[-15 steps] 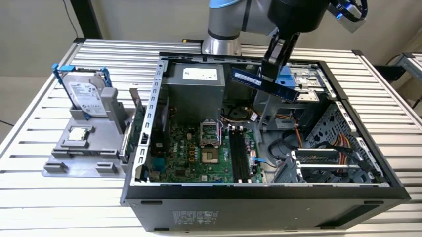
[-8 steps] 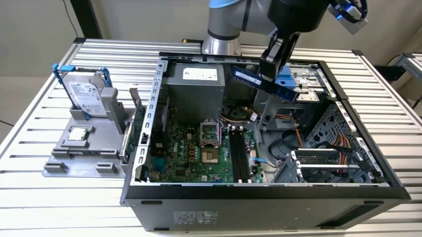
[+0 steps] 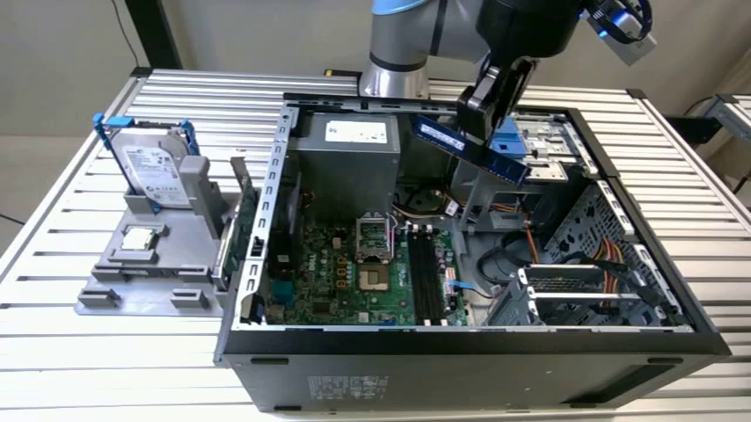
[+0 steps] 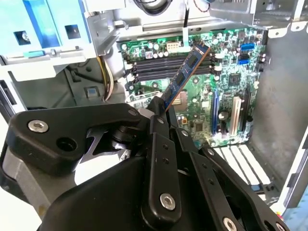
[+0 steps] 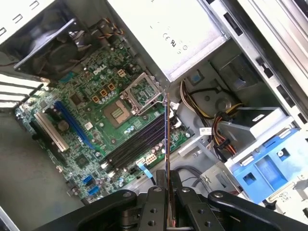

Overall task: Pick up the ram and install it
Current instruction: 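Insert the ram into the slot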

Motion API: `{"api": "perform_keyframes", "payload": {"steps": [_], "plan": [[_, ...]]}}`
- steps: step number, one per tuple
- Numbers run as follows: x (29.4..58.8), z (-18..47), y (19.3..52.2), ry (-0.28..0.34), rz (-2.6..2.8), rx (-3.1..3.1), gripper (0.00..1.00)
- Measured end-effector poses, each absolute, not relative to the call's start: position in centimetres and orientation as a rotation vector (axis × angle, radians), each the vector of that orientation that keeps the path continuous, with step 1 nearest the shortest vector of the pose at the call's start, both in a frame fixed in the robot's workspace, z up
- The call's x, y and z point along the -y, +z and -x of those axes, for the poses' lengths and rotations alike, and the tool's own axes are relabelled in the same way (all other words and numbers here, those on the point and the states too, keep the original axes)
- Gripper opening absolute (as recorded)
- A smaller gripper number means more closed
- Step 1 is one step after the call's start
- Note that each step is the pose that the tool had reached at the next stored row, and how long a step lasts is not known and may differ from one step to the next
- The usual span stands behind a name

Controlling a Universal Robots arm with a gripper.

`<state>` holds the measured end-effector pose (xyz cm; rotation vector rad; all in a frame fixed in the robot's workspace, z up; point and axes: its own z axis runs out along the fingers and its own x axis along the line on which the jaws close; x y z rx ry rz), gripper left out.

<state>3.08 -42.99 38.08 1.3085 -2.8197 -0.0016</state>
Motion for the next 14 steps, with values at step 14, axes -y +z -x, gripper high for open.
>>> {"api": "perform_keyframes", "payload": {"steps": [14], "plan": [[42.99,-3.08,38.07,-0.006,-1.083,2.914,0.0]]}}
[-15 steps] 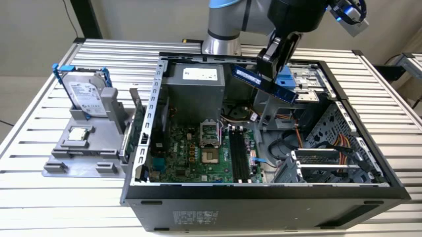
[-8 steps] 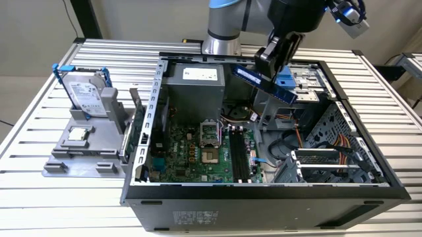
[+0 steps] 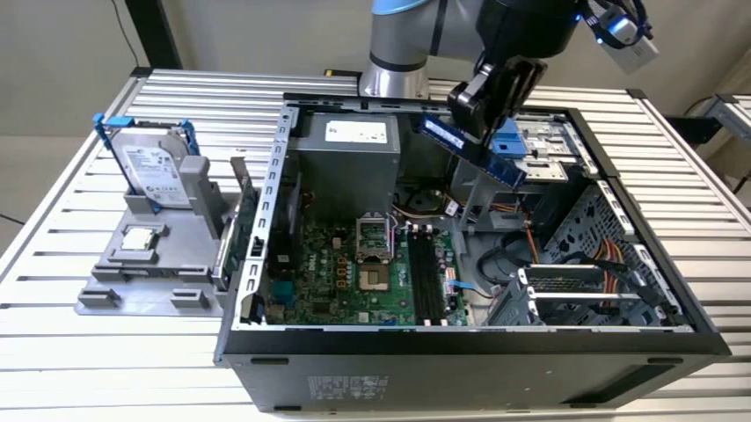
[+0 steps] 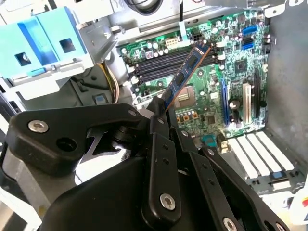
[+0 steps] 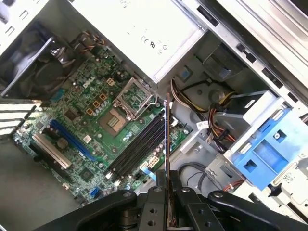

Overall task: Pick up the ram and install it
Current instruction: 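Insert the ram into the slot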

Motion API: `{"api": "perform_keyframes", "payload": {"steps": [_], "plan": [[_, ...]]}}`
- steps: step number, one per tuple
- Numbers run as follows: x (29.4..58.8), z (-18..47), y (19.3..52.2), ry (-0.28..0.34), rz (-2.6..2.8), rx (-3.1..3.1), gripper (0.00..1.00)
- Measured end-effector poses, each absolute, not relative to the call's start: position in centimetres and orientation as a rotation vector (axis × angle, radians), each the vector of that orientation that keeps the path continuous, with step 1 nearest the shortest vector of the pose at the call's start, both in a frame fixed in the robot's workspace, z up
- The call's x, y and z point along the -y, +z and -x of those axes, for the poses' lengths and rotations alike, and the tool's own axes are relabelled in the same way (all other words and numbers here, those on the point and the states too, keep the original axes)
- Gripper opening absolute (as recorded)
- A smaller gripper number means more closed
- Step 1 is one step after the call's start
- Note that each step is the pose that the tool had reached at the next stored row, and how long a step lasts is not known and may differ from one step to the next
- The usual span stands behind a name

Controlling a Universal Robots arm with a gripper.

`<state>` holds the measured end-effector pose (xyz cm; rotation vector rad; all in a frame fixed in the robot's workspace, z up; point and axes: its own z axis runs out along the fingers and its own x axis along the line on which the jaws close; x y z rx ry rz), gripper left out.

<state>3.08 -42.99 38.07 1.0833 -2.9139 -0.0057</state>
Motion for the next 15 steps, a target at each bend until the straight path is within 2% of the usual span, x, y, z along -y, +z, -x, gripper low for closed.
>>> {"api": "perform_keyframes", "payload": {"steps": [15], "plan": [[42.99,-3.08,38.05,-0.011,-0.804,3.003,0.0]]}}
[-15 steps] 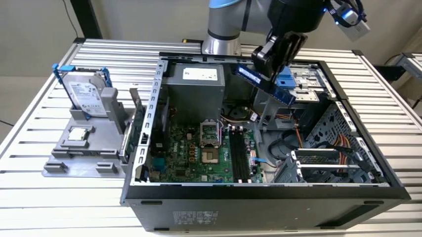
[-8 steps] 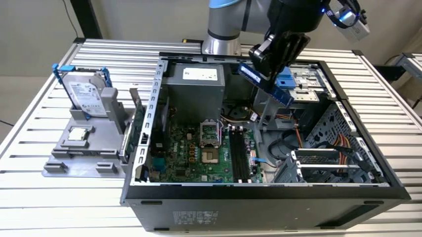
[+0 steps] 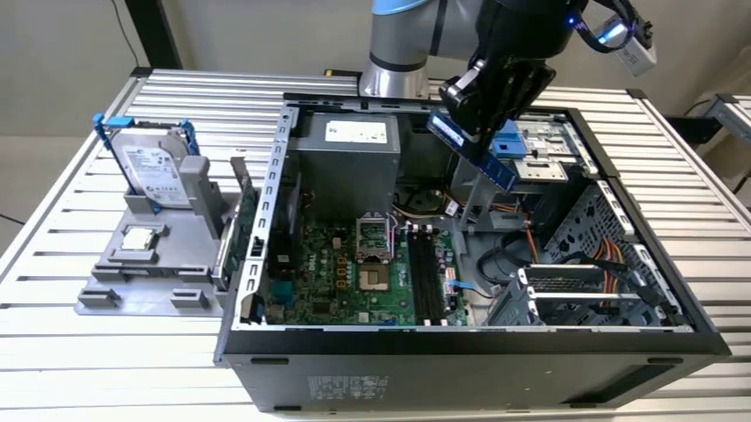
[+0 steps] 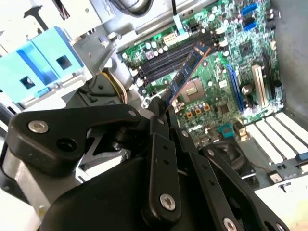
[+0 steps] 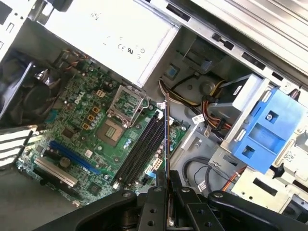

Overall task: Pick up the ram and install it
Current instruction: 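Insert the ram into the slot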

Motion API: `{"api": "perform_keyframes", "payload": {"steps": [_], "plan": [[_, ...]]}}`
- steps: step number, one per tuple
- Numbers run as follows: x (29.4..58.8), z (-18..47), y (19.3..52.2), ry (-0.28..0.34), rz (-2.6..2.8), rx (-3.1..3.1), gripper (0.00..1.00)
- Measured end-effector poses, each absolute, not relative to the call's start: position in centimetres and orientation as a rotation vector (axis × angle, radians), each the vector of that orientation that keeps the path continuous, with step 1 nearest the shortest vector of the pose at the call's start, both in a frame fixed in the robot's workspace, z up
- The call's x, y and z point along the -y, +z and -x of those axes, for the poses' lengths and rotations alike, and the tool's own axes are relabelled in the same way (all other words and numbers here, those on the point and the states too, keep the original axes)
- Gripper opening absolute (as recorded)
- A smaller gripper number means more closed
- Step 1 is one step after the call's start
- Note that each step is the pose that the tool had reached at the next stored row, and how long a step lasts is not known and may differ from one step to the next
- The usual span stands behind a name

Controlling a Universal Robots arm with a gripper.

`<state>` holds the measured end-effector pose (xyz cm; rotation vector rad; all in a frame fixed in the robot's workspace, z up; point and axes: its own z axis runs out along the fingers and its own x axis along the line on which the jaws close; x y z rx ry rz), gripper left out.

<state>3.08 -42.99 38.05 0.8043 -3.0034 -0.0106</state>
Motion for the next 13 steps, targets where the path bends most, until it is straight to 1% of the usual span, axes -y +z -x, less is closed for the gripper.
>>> {"api": "perform_keyframes", "payload": {"steps": [13], "plan": [[42.99,-3.08,38.02,-0.014,-0.567,3.058,0.0]]}}
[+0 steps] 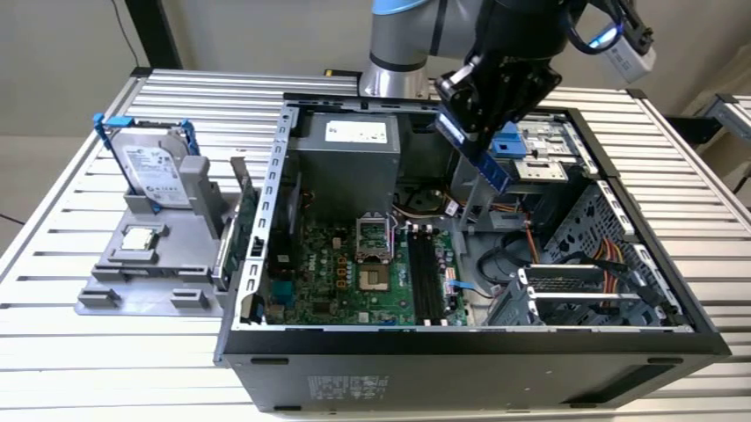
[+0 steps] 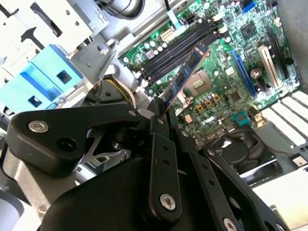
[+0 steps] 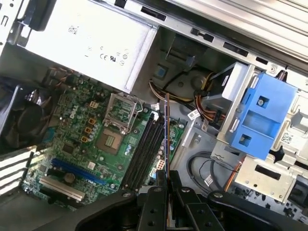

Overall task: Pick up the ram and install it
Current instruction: 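Insert the ram into the slot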

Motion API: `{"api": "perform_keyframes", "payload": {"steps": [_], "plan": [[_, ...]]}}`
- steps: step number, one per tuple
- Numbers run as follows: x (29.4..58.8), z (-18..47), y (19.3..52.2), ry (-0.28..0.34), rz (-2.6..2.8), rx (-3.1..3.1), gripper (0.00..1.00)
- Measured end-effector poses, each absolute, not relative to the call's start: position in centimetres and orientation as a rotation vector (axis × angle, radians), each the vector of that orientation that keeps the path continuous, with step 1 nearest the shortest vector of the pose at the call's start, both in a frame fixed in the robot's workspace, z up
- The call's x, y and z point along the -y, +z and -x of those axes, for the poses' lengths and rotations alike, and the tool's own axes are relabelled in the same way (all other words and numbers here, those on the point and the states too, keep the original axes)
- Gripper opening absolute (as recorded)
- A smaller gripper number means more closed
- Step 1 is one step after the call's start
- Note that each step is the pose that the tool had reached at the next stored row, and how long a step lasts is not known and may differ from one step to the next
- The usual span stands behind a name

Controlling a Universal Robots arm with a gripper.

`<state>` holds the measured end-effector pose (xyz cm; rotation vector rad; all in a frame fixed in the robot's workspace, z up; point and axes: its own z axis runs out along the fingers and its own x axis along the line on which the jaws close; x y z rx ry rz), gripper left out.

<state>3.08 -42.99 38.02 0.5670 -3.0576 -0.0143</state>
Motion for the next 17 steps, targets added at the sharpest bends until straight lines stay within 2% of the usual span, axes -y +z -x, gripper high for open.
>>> {"api": "perform_keyframes", "payload": {"steps": [17], "plan": [[42.99,-3.08,38.0,-0.018,-0.343,3.092,0.0]]}}
